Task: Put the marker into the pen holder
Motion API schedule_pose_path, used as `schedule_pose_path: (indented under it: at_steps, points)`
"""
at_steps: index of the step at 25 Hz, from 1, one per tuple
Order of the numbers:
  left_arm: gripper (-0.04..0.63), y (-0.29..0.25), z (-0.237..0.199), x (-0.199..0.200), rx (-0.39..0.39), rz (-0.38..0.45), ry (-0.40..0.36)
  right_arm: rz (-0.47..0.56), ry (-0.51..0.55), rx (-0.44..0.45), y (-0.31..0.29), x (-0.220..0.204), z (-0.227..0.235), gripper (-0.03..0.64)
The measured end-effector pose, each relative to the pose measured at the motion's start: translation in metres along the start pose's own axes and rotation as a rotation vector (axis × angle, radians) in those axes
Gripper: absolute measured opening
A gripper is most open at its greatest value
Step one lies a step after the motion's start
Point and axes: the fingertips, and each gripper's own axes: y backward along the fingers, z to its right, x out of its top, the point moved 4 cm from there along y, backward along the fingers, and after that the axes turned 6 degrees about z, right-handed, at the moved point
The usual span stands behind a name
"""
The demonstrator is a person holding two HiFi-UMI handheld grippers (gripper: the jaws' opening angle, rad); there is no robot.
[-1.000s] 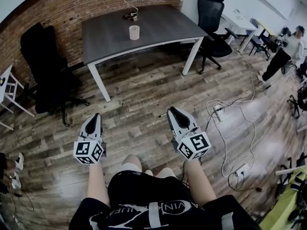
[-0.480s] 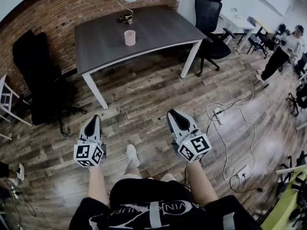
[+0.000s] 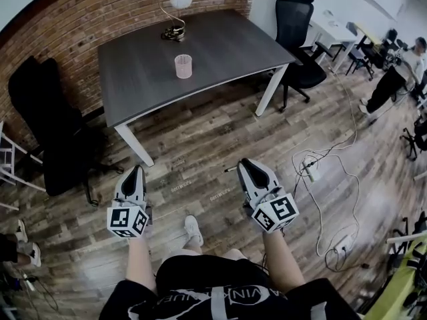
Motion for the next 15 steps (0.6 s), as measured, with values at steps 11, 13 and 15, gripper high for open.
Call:
schedule_pose_path:
  at_steps: [11,13,15]
  points:
    - [0.012,-0.087,-0.063,-0.01,-0.046,-0.016,0.008,-0.026,-0.008,-0.041,-0.1,-0.019,0.019,0.057]
    - [0.012,-0.1,-0.073,-0.013,-0.056,-0.019,0.01,-0.028,-0.011,-0.045,-0.116,-0.025,0.021,0.056]
    - [0.012,-0.111,-0.081,-0.016,-0.063,-0.021,0.014,-0.031,-0.013,-0.047,-0.13,-0.03,0.024,0.057]
